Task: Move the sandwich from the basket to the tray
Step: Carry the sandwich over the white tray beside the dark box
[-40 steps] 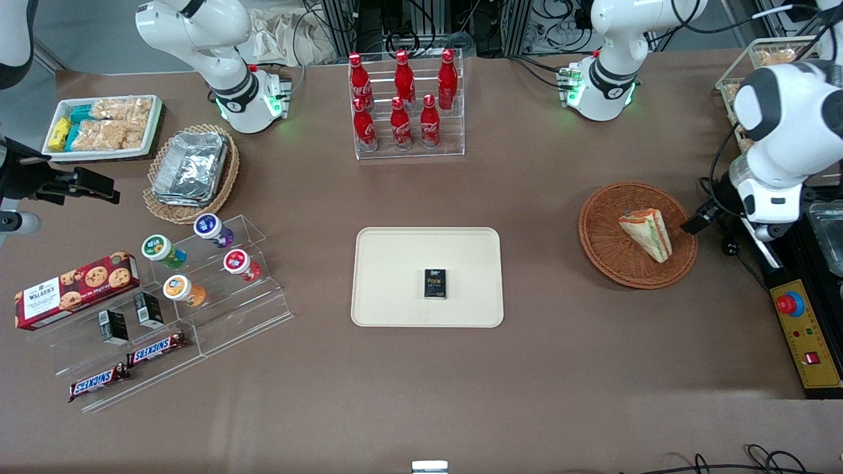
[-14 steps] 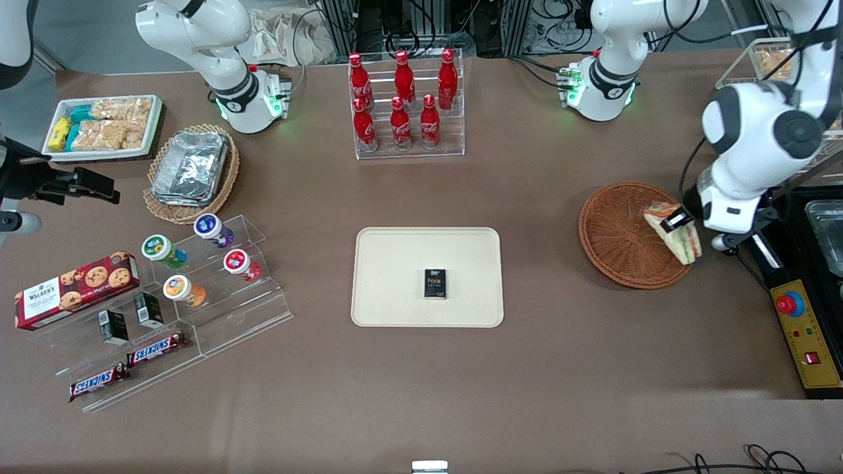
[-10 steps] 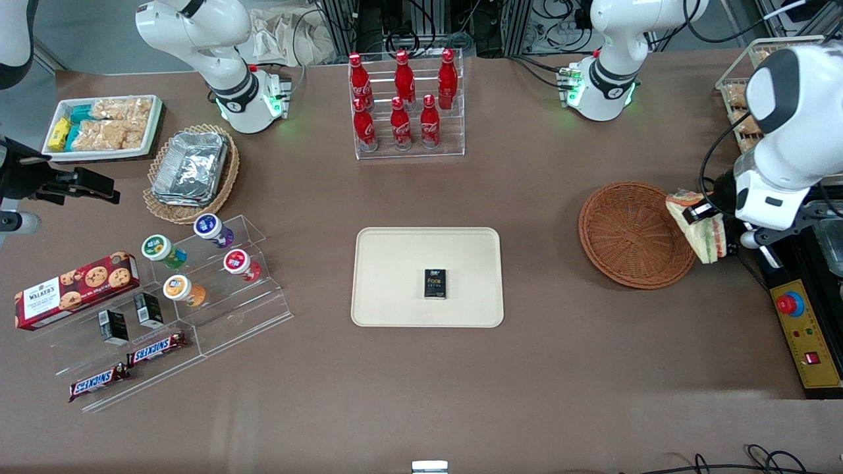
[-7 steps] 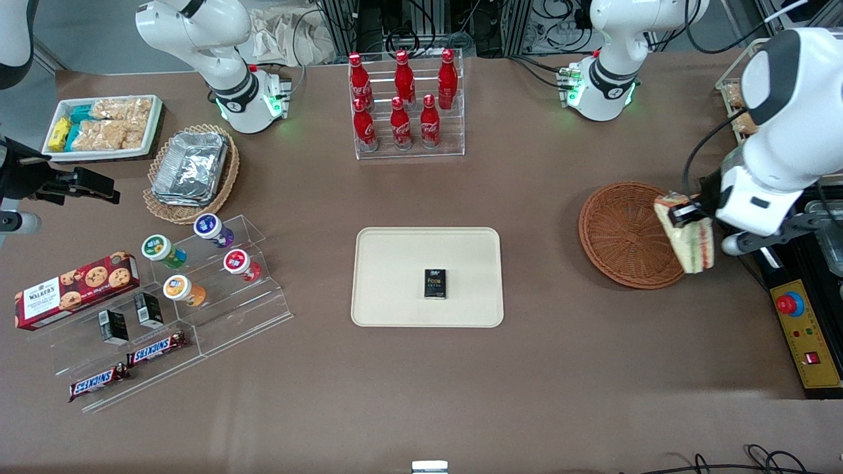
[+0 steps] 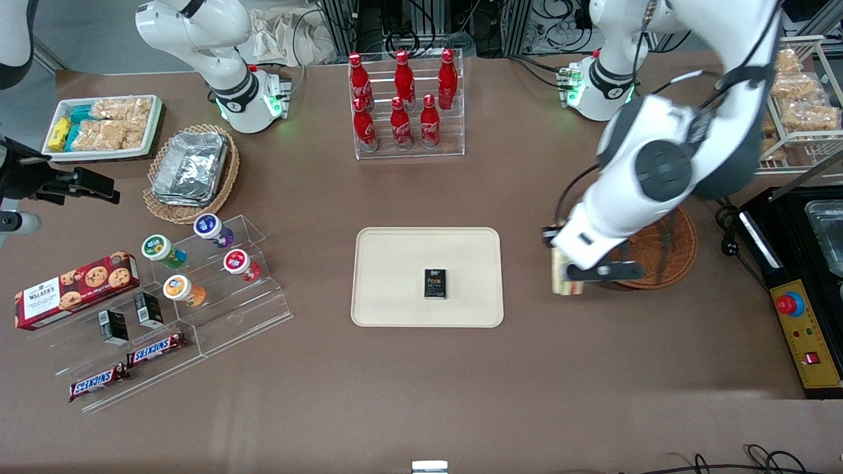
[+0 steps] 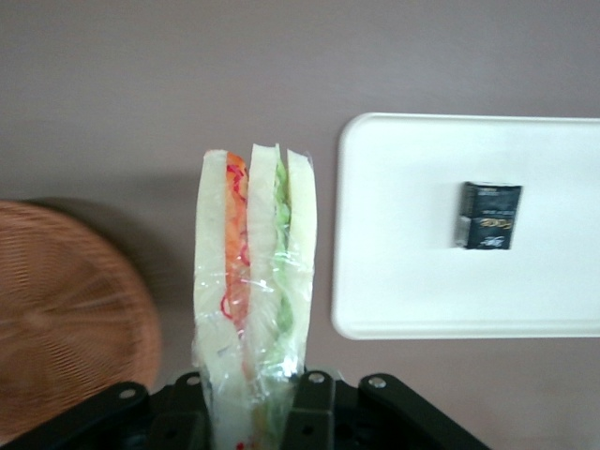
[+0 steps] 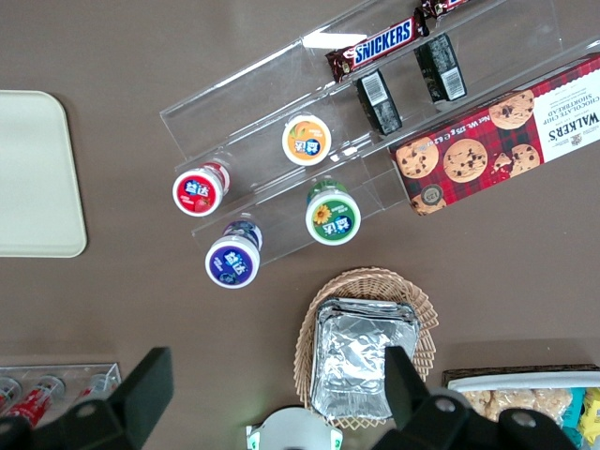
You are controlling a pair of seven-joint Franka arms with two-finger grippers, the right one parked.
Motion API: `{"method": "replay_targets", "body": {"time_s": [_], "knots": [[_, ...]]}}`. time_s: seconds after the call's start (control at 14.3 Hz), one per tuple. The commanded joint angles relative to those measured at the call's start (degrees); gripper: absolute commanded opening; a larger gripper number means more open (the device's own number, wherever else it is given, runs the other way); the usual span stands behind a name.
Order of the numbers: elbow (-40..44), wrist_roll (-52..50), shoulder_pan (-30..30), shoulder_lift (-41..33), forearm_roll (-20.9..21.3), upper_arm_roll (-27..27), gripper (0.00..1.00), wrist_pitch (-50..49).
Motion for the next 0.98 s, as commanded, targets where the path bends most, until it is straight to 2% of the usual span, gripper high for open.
{"method": "replay_targets", "body": {"time_s": [0.0,0.35,0.63,0.7,0.77,0.84,0.91], "knots": [[1.52,-4.11,-4.68,6.92,0.83,0.44,0.00,5.97],[-1.91,-7.88,-8.73,13.70,4.86,0.44,0.00,15.39],[-2.00,-9.65,-10.05,17.14,5.40,0.70,0.00,17.60],[-2.00,-9.74,-10.05,17.31,5.40,0.70,0.20,17.60],[-2.00,-9.74,-10.05,17.32,5.40,0.79,0.66,17.60],[-1.92,-9.74,-10.05,17.32,5.40,0.79,1.00,17.60],[-1.92,-9.65,-9.97,17.23,5.40,0.79,0.99,17.52]]}}
